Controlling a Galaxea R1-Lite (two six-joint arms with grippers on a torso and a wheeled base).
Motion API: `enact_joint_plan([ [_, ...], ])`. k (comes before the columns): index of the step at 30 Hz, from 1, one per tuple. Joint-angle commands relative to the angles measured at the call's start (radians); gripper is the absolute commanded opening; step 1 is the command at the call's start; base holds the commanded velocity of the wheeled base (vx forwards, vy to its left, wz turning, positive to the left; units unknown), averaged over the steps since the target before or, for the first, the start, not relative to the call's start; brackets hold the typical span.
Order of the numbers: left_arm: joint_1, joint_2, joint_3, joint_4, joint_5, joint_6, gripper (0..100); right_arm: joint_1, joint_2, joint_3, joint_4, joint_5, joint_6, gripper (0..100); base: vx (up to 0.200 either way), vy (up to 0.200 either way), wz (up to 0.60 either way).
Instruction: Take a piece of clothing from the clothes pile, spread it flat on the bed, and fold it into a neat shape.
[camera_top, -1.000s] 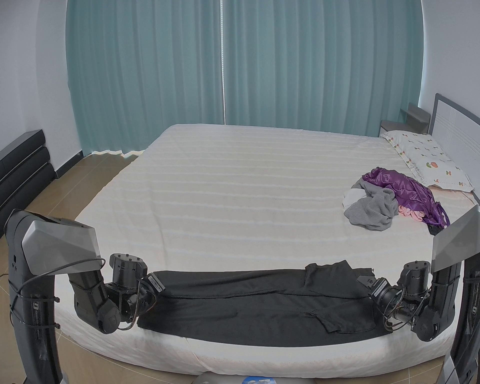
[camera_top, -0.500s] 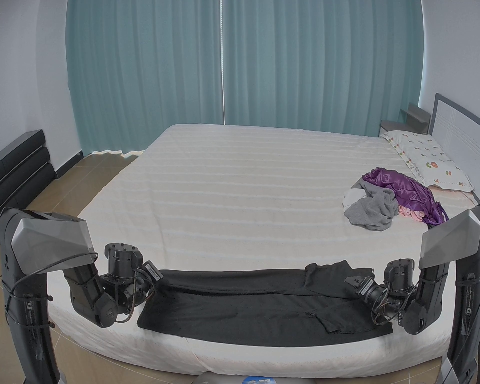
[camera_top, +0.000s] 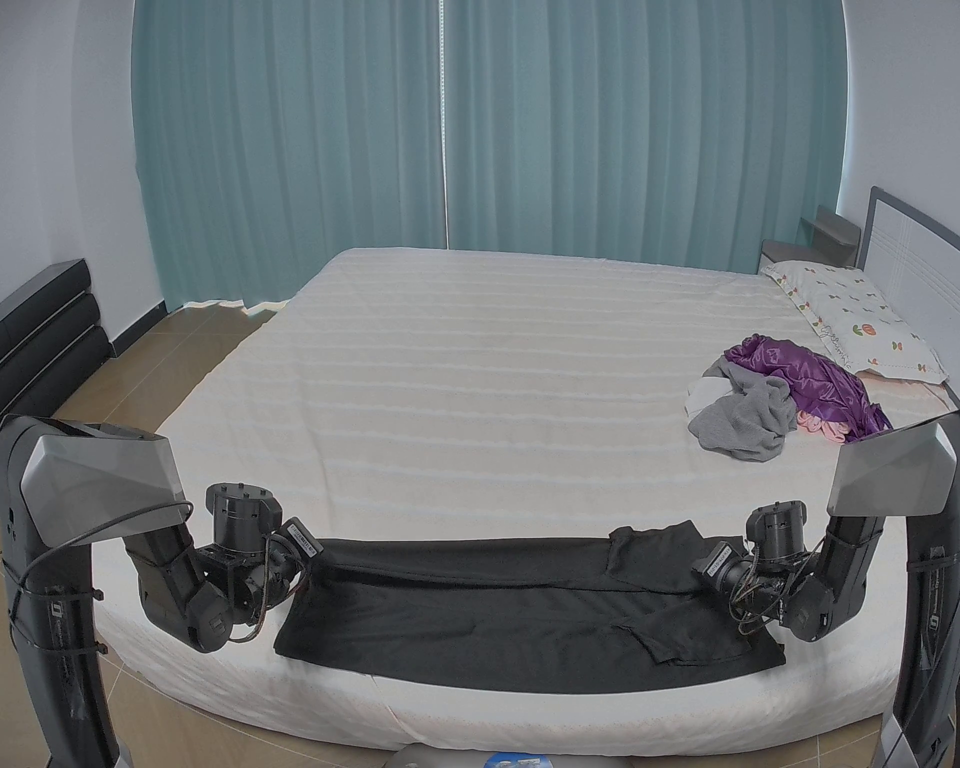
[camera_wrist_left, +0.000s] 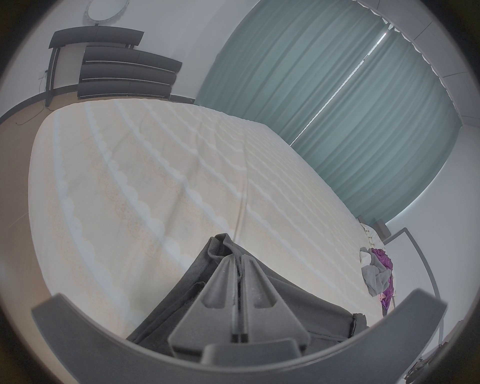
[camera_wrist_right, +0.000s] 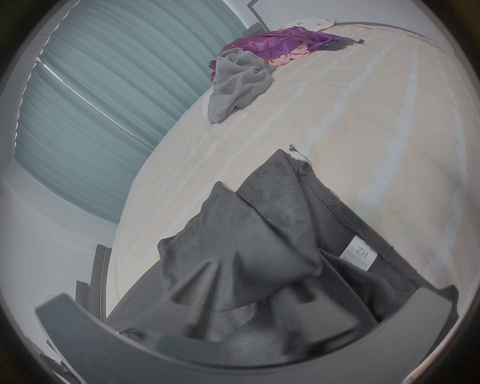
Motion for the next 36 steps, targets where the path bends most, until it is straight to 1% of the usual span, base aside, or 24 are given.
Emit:
enact_joint_plan([
  [1, 0.0, -0.004, 0.002, 0.0, 0.0, 0.0, 0, 0.0, -0.038, 0.018, 0.002, -0.001, 0.001, 0, 0.0, 0.0, 0.0],
  [6, -0.001, -0.004, 0.004, 0.0, 0.0, 0.0, 0, 0.0, -0.068, 0.049, 0.003, -0.001, 0.0, 0, 0.0, 0.0, 0.0],
  [17, 0.0, -0.003, -0.009, 0.001, 0.0, 0.001, 0, -0.001, -0.071, 0.052, 0.002, -0.001, 0.0, 0, 0.0, 0.0, 0.0],
  [22, 0.0, 0.001, -0.03, 0.007, -0.001, 0.001, 0, -0.009, -0.094, 0.043, 0.002, -0.001, 0.0, 0, 0.0, 0.0, 0.0],
  [27, 0.017, 0.002, -0.047, 0.013, -0.003, 0.006, 0, -0.029, -0.12, 0.052, 0.002, 0.001, -0.002, 0, 0.0, 0.0, 0.0],
  [36, 0.019, 0.025, -0.033, 0.012, -0.006, 0.012, 0, -0.024, -0.115, 0.089, 0.0, 0.002, -0.002, 0, 0.0, 0.0, 0.0],
])
